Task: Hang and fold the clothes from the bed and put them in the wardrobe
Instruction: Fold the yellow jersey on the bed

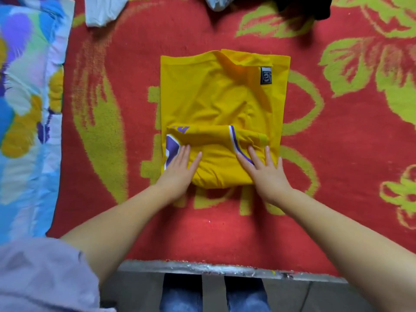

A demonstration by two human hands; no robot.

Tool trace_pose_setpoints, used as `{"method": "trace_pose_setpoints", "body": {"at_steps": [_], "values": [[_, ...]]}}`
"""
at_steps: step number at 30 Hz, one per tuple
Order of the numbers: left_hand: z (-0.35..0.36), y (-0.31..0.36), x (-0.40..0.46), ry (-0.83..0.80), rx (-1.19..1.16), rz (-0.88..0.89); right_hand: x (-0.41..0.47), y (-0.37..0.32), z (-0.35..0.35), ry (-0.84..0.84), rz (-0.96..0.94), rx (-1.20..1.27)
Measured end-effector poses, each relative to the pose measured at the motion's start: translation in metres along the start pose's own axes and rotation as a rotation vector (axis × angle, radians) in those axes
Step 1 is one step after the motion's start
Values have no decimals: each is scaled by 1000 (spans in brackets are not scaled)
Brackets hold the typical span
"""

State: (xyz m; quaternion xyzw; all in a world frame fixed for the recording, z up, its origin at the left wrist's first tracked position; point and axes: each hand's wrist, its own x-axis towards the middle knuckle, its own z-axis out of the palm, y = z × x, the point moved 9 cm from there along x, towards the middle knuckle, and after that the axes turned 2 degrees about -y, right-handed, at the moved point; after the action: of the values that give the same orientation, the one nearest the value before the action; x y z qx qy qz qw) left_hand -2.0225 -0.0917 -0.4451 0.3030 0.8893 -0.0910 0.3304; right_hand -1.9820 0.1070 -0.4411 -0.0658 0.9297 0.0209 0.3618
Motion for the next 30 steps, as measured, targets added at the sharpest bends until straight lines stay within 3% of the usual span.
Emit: {"method": "trace_pose_setpoints", "body": {"at_steps": [3,6,8,11,14,18,20,25,28,30], "values": [[-8,2,-7,-181,-123,29,-8,-4,-12,-119,-94,101],[-9,12,-35,-483,-420,94,-32,-9,-16,-404,-214,260],[-12,15,-57,-662,-494,166,-51,-13,-21,-602,-270,340],[-31,-10,-63,-722,-669,138,-49,-1,-45,-682,-256,497],[-55,-59,-29,-500,-1028,-12,-9,35,-67,-508,-101,823],[-59,-128,13,107,-1313,-474,30,92,-81,107,259,1093],[-44,-128,14,254,-1336,-600,30,95,-75,299,350,1186],[-28,-120,6,567,-1288,-664,32,83,-52,340,422,1027],[-38,-126,14,585,-1245,-627,33,88,-58,396,476,1006],[-49,-127,12,567,-1067,-637,26,82,-69,450,488,874]]}}
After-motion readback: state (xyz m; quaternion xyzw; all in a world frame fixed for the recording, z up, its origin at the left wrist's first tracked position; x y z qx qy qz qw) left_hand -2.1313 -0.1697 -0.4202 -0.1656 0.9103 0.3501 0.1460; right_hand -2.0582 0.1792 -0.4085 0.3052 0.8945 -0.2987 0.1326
